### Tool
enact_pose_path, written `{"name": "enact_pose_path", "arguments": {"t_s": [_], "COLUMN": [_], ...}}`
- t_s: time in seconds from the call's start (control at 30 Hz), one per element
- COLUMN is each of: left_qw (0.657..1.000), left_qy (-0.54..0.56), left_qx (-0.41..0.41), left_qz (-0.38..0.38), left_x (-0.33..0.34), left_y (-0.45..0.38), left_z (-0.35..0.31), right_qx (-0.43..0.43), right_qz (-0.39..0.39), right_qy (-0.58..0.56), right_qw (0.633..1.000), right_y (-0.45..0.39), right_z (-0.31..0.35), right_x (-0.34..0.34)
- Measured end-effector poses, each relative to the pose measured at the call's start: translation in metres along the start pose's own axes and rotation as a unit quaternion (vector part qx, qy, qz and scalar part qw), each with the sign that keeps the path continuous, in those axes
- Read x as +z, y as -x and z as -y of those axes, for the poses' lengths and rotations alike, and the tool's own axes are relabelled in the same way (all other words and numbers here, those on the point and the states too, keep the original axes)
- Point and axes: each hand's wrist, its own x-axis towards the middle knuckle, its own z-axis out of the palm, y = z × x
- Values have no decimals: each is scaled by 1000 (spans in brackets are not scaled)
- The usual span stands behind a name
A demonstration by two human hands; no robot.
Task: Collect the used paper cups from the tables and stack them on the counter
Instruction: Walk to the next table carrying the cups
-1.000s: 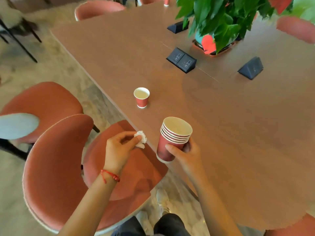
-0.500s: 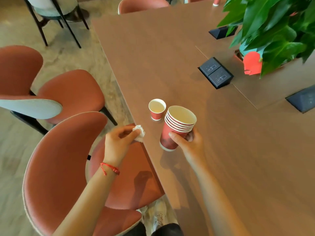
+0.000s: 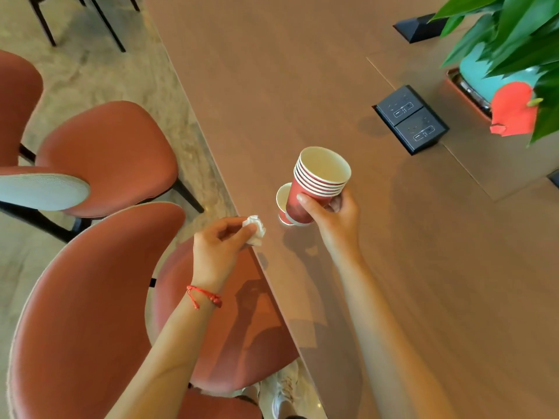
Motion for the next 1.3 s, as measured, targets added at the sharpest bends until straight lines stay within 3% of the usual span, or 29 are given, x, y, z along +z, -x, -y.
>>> {"name": "enact_pose_path", "arguments": {"t_s": [0.47, 1.03, 1.3], "left_qw": [999, 996, 998], "left_qy": [-13, 25, 4], "left_qx": [-50, -87, -67], "left_qz": [-4, 0, -5], "left_x": [-13, -20, -30], "left_y": [-24, -21, -18], "left_z": [28, 42, 36], "right_qx": [-22, 47, 47], "right_qz": [-5, -37, 13], "right_qy": [139, 107, 72], "right_qw": [990, 992, 996], "right_y": [-38, -28, -4], "right_z": [-55, -104, -82], "right_x": [20, 28, 26]}}
